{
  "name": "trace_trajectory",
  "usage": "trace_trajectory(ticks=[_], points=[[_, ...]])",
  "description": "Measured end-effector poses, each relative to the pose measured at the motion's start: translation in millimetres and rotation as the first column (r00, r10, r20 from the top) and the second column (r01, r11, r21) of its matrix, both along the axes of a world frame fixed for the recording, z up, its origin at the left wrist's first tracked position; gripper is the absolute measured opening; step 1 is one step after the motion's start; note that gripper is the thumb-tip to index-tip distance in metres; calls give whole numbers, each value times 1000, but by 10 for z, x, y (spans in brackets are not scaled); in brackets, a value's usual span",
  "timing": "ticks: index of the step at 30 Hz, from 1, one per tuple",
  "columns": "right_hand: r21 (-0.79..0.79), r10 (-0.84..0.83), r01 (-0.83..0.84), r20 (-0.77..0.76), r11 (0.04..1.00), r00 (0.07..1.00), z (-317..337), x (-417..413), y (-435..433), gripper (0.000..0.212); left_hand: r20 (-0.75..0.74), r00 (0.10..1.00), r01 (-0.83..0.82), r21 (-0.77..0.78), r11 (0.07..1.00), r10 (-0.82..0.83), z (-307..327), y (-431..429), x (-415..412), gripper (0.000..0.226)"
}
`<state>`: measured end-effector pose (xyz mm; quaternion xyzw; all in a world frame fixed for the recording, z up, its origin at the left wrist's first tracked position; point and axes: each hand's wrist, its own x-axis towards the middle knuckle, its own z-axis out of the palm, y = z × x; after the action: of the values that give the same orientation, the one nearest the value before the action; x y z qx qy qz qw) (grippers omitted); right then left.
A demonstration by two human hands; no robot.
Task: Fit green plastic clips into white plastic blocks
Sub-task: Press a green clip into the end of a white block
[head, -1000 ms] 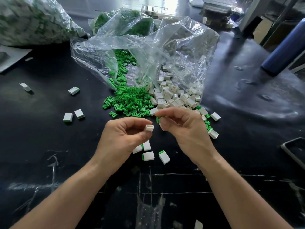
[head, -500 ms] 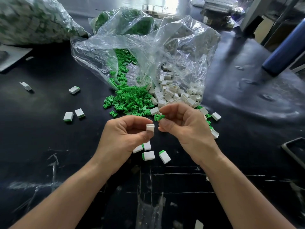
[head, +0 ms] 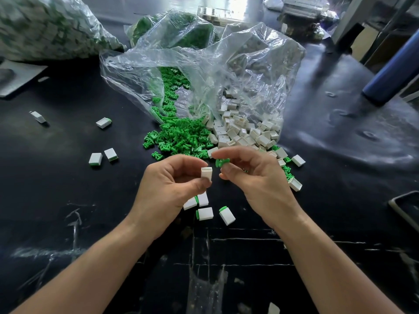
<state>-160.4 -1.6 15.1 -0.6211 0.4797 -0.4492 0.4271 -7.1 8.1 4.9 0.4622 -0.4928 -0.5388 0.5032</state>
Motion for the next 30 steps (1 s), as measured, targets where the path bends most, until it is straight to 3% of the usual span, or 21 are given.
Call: trace_trajectory(ticks=[6,11,16,30], points=[[-23,-21,22,39,999,999,-17,10,-1,26,37,999,17,-13,1000,-17,-16,2,-5,12],[-97,-47,44,-28,994,999,-27,-2,2,23,-13,1000,28,4,1000,-28,2,19,-25,15],[-42,15,-11,105,999,994,-11,-9,1,27,9,999,35,13,999,-36,4,11,-39,15],[-43,36,-32,87,999,996,-23,37,9,25,-15,999,40,15,999,-40,20,39,-53,11]])
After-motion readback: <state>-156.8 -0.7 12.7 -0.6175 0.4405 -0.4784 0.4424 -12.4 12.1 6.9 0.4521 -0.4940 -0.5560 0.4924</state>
